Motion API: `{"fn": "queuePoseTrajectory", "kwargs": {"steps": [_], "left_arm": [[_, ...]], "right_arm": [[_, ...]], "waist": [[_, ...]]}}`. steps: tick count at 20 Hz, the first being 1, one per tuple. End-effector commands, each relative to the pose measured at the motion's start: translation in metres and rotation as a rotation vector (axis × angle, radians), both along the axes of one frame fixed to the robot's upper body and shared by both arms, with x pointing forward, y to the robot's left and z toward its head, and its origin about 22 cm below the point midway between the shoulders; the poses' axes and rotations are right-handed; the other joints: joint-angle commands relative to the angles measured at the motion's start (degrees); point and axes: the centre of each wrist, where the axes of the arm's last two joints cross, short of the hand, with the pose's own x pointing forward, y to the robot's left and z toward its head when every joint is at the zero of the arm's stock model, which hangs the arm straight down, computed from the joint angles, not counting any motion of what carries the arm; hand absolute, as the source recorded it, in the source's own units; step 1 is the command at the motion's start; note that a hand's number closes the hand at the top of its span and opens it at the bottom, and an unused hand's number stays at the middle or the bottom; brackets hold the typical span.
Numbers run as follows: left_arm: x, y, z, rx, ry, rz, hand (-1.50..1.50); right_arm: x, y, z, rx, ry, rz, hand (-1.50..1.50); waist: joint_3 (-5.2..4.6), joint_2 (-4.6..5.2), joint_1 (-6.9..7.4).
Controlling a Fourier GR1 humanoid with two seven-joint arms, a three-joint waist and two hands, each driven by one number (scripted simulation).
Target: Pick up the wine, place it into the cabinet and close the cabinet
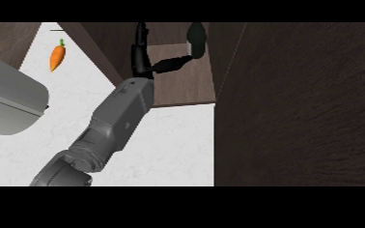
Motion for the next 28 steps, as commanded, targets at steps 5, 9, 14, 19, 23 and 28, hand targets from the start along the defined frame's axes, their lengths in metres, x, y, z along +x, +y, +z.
{"fn": "queuePoseTrajectory", "kwargs": {"steps": [5,9,14,19,23,28], "left_arm": [[-0.002,0.023,-0.01,-0.011,-0.006,0.016,-1.5],[-0.008,0.02,-0.02,-0.02,-0.018,-0.037,-1.5],[-0.013,0.012,-0.025,-0.049,-0.011,-0.087,-1.5],[-0.018,0.019,-0.034,-0.062,-0.006,-0.148,-1.5],[-0.02,0.018,-0.037,-0.13,-0.027,-0.134,-1.5],[-0.013,0.011,-0.024,-0.154,-0.051,-0.129,-1.5]], "right_arm": [[-0.013,-0.001,0.003,0.027,-0.023,0.026,-1.5],[-0.022,-0.001,0.001,0.013,-0.021,0.023,-1.5],[-0.018,-0.001,0.001,0.027,-0.019,0.052,-1.5],[-0.001,0.001,-0.001,0.03,-0.011,0.009,-1.5],[-0.014,-0.001,-0.004,0.029,-0.025,0.032,-1.5],[-0.011,0.006,0.0,0.041,-0.008,0.053,-1.5]], "waist": [[-0.21,0.29,0.26],[-0.21,0.06,0.5],[-0.2,0.08,0.05],[-0.2,-0.24,2.23],[-0.19,-0.33,0.81],[-0.19,-0.57,0.32]]}}
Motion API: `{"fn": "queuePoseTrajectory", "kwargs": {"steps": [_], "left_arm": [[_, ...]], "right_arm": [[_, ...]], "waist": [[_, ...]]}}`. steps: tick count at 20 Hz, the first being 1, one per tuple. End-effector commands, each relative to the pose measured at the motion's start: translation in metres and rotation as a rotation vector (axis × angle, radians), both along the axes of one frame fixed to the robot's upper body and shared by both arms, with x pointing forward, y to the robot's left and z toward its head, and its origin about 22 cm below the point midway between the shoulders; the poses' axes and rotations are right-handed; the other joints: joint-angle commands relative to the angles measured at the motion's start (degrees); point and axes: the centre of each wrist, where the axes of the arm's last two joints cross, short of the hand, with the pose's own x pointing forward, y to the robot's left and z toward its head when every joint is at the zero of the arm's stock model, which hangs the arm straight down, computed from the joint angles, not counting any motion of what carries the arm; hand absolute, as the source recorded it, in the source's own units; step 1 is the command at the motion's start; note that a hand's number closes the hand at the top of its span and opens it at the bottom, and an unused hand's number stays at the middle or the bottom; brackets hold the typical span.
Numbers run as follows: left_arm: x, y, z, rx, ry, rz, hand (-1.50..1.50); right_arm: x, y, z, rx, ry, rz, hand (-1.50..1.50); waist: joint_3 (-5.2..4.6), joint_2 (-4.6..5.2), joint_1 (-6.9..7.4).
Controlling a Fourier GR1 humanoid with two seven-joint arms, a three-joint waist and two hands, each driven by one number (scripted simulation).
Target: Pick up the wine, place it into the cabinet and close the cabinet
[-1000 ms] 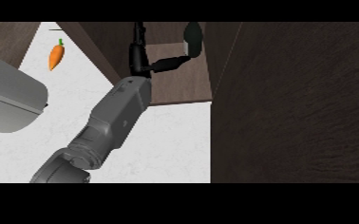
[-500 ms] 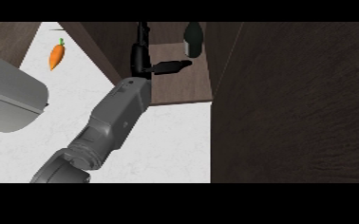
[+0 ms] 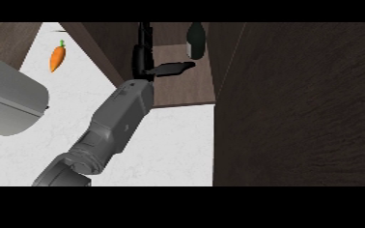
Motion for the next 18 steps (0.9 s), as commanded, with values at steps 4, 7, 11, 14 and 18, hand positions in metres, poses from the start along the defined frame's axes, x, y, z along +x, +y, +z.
{"fn": "queuePoseTrajectory", "kwargs": {"steps": [4,7,11,14,18], "left_arm": [[-0.018,0.012,-0.03,-0.071,0.065,0.014,-1.5],[-0.019,0.007,-0.026,-0.096,0.054,0.048,-1.5],[-0.039,0.0,-0.037,-0.09,0.068,-0.029,-1.5],[-0.052,-0.023,-0.026,-0.11,0.074,-0.052,-1.5],[-0.094,-0.047,-0.037,-0.081,0.076,-0.057,-1.5]], "right_arm": [[-0.007,-0.004,0.0,0.026,-0.016,-0.005,-1.5],[-0.017,0.007,0.011,0.006,-0.003,0.031,-1.5],[-0.009,-0.006,0.009,-0.006,0.005,-0.029,-1.5],[-0.026,-0.005,0.006,0.008,-0.017,-0.043,-1.5],[-0.018,-0.004,0.01,0.007,-0.016,-0.05,-1.5]], "waist": [[-0.03,-0.61,1.4],[-0.11,-0.67,0.17],[-0.02,-1.06,3.12],[0.0,-1.23,2.87],[-0.02,-1.13,3.21]]}}
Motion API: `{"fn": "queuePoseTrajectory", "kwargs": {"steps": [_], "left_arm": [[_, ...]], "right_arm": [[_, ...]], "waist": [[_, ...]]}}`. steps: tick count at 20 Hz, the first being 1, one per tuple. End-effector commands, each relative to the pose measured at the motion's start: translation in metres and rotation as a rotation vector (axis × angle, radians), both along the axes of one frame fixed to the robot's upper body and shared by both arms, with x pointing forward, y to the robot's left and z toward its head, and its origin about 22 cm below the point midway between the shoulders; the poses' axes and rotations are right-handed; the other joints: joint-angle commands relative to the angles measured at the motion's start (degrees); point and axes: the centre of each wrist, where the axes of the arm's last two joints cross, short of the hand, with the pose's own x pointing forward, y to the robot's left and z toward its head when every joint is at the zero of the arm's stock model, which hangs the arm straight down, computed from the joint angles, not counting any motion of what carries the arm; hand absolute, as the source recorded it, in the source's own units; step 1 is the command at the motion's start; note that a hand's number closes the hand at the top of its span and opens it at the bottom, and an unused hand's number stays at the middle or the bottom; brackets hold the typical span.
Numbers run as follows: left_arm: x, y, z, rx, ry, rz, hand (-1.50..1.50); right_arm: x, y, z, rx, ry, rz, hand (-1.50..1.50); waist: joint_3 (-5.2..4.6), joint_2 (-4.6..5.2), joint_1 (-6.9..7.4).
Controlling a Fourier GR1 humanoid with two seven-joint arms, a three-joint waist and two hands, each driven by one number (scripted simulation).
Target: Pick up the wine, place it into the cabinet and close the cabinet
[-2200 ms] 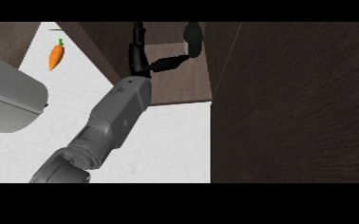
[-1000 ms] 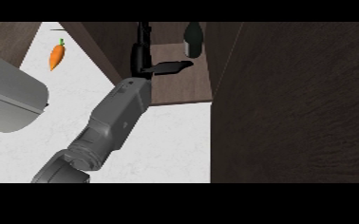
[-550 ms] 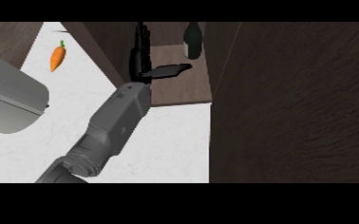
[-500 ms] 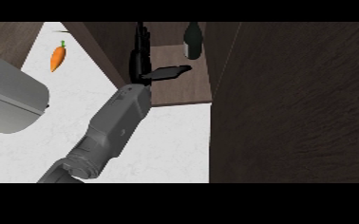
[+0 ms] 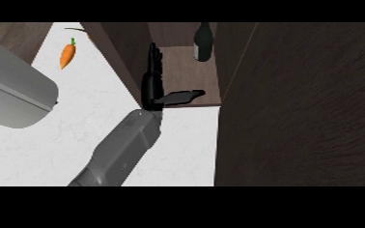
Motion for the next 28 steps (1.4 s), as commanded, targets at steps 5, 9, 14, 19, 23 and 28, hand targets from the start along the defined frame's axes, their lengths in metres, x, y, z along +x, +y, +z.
{"fn": "queuePoseTrajectory", "kwargs": {"steps": [5,9,14,19,23,28], "left_arm": [[-0.07,-0.037,-0.002,0.017,-0.004,-0.02,-1.5],[-0.08,-0.05,0.013,-0.011,-0.048,-0.032,-1.5],[-0.133,-0.038,0.021,-0.06,-0.054,-0.058,-1.5],[-0.156,-0.036,0.037,-0.064,-0.048,0.024,-1.5],[-0.179,-0.021,0.045,-0.043,-0.048,0.031,-1.5],[-0.205,-0.012,0.058,-0.103,-0.087,-0.017,-1.5]], "right_arm": [[-0.034,-0.011,0.02,-0.017,-0.042,-0.033,-1.5],[-0.023,-0.007,0.021,0.005,-0.062,-0.033,-1.5],[-0.035,-0.009,0.01,0.005,-0.05,-0.062,-1.5],[-0.013,-0.013,0.004,0.002,-0.047,-0.05,-1.5],[-0.025,-0.012,0.015,-0.017,-0.021,-0.047,-1.5],[-0.031,-0.027,0.007,-0.025,-0.026,0.006,-1.5]], "waist": [[0.03,-0.3,1.87],[-0.02,0.14,1.47],[0.02,-0.18,2.34],[0.03,0.04,2.32],[0.01,0.03,2.22],[0.06,0.04,1.88]]}}
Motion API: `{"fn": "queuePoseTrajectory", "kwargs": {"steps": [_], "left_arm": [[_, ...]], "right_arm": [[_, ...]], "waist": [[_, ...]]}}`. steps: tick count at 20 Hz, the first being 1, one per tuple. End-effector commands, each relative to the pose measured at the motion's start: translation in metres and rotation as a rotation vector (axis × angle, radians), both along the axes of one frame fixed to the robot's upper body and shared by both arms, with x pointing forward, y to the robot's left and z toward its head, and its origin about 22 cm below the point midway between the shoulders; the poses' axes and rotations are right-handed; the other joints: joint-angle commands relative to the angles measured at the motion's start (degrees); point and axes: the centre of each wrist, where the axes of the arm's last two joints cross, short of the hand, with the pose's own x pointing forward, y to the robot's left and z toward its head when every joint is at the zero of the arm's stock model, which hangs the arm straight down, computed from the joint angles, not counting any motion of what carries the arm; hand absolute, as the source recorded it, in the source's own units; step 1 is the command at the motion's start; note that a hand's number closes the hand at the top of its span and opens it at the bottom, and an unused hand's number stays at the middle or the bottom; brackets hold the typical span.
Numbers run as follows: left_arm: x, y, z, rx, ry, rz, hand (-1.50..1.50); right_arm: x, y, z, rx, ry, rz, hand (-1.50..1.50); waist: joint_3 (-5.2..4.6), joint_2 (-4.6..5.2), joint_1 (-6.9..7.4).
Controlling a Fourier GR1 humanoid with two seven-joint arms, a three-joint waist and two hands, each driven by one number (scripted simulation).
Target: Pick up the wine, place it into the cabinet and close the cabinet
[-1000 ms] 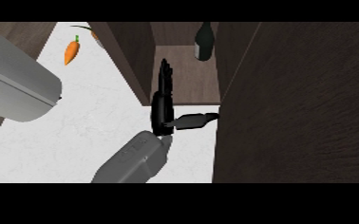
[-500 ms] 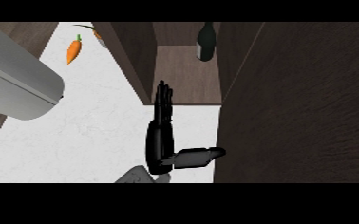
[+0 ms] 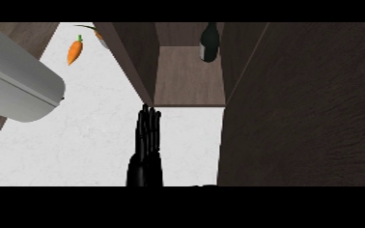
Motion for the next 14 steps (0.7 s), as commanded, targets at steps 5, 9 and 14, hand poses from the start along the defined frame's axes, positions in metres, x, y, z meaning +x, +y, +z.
{"fn": "queuePoseTrajectory", "kwargs": {"steps": [5,9,14], "left_arm": [[-0.035,0.023,0.018,-0.005,-0.021,-0.063,-1.5],[-0.05,0.051,0.027,0.016,-0.01,-0.115,-1.5],[-0.063,0.089,0.041,0.029,-0.041,-0.124,-1.5]], "right_arm": [[-0.01,-0.003,0.001,0.054,0.038,0.146,1.5],[-0.016,-0.008,-0.001,-0.028,0.037,0.193,1.5],[-0.029,0.002,0.008,-0.06,-0.009,0.224,1.5]], "waist": [[0.03,0.09,-0.02],[0.04,0.09,-0.19],[-0.01,0.0,0.01]]}}
